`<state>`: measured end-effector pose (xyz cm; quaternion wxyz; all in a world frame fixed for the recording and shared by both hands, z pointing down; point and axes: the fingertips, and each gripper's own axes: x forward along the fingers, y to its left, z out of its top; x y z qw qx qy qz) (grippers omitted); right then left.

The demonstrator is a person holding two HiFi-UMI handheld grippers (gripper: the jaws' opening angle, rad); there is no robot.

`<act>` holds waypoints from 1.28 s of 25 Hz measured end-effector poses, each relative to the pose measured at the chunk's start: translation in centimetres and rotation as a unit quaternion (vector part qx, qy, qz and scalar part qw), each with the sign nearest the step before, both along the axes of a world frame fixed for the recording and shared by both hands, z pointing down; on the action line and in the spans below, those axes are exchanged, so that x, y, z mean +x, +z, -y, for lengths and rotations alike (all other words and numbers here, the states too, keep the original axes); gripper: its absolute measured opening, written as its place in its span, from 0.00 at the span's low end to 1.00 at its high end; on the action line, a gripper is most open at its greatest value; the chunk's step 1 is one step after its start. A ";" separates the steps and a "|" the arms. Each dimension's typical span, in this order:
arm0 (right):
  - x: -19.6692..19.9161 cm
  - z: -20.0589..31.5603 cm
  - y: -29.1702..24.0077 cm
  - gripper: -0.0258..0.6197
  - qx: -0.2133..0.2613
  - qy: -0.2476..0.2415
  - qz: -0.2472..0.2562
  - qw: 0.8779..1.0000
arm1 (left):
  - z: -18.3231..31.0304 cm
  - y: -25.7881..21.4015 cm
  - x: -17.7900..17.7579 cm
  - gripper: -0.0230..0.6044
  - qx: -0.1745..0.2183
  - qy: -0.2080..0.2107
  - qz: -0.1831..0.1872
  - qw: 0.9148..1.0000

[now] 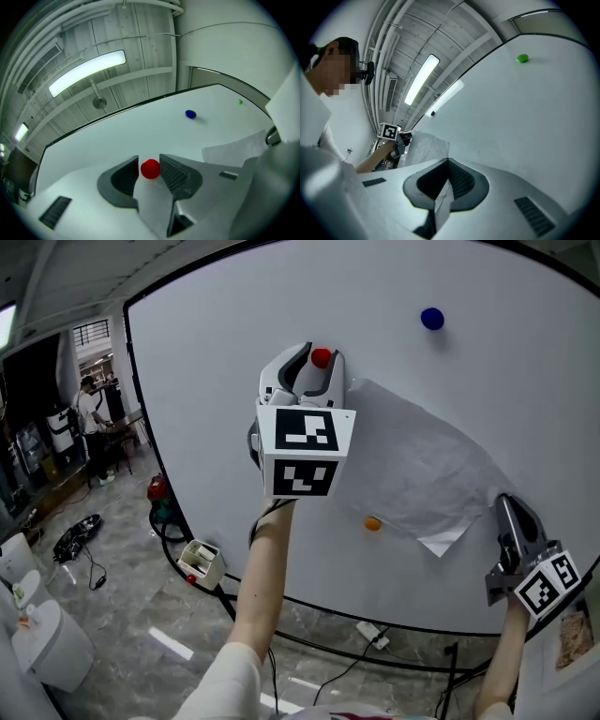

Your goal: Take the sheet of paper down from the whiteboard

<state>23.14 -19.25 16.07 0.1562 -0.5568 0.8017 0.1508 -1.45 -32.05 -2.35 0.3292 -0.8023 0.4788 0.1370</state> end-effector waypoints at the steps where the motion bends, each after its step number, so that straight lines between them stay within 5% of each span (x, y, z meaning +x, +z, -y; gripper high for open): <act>1: 0.0 0.0 0.0 0.06 0.001 0.000 0.001 1.000 | 0.0 0.0 -0.1 0.30 -0.001 0.004 -0.007 1.000; 8: -0.1 -0.1 0.2 0.06 0.002 -0.009 0.013 1.000 | -1.0 0.3 -0.9 0.34 0.008 0.008 -0.031 0.999; 16: -0.9 -1.5 3.5 0.06 0.002 -0.001 -0.007 1.000 | -10.2 4.7 -2.4 0.34 0.053 0.085 -0.093 0.991; 22: -4.1 -0.2 -1.0 0.06 0.000 -0.001 -0.015 1.000 | -10.0 8.6 -1.1 0.29 -0.026 0.137 -0.091 0.986; 27: -4.7 -0.6 3.2 0.06 -0.018 0.016 -0.014 1.000 | -8.4 15.2 1.6 0.11 -0.105 0.137 -0.096 0.980; 32: -5.2 -0.7 6.0 0.06 -0.040 0.044 -0.028 0.998 | -8.7 19.5 3.4 0.11 -0.149 0.163 -0.107 0.969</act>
